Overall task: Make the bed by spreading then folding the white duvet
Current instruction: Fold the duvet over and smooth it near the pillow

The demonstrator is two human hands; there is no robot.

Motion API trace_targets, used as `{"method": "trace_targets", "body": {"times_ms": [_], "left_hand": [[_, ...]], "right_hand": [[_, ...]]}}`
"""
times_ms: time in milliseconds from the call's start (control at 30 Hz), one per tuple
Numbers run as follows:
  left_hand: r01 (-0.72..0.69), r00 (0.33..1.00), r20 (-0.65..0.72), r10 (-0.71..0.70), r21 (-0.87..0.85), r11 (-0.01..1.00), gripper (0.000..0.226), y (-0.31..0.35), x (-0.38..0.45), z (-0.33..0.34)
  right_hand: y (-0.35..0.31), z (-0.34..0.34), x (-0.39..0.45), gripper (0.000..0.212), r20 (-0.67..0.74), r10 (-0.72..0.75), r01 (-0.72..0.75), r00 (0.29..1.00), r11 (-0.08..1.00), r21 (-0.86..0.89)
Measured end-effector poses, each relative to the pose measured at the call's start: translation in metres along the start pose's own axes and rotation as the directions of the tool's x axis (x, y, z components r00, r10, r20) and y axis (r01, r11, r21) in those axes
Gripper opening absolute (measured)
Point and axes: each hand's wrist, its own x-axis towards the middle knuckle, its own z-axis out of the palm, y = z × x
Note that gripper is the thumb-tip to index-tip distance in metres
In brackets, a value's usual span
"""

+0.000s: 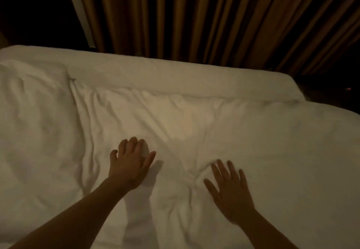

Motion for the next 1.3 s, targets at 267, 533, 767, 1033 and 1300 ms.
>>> {"method": "trace_targets", "body": {"times_ms": [267, 533, 767, 1033, 1300], "left_hand": [[-0.156, 0.988, -0.003, 0.156, -0.022, 0.987, 0.097, 0.188, 0.11, 0.051], [-0.434, 0.901, -0.03, 0.434, -0.104, 0.895, 0.065, 0.328, 0.163, 0.116], [-0.411, 0.904, 0.041, 0.425, 0.356, 0.839, 0.065, 0.256, 0.214, 0.142], [0.155, 0.987, -0.03, -0.155, 0.375, 0.914, 0.076, 0.055, 0.238, 0.073], [-0.112, 0.993, 0.056, 0.1, 0.268, 0.957, 0.071, -0.019, 0.22, 0.014]], "right_hand": [[0.218, -0.025, 0.078, 0.099, -0.082, 0.22, -0.223, 0.972, 0.974, -0.031], [0.245, -0.013, 0.15, 0.073, -0.179, -0.119, 0.142, 0.977, 0.982, 0.124], [0.318, 0.026, 0.21, 0.068, -0.149, -0.189, 0.174, 0.971, 0.978, -0.113], [0.375, 0.0, 0.22, 0.079, -0.041, 0.319, -0.321, 0.947, 0.939, -0.123], [0.128, -0.003, 0.201, 0.1, 0.022, 0.388, -0.386, 0.922, 0.908, 0.161]]}}
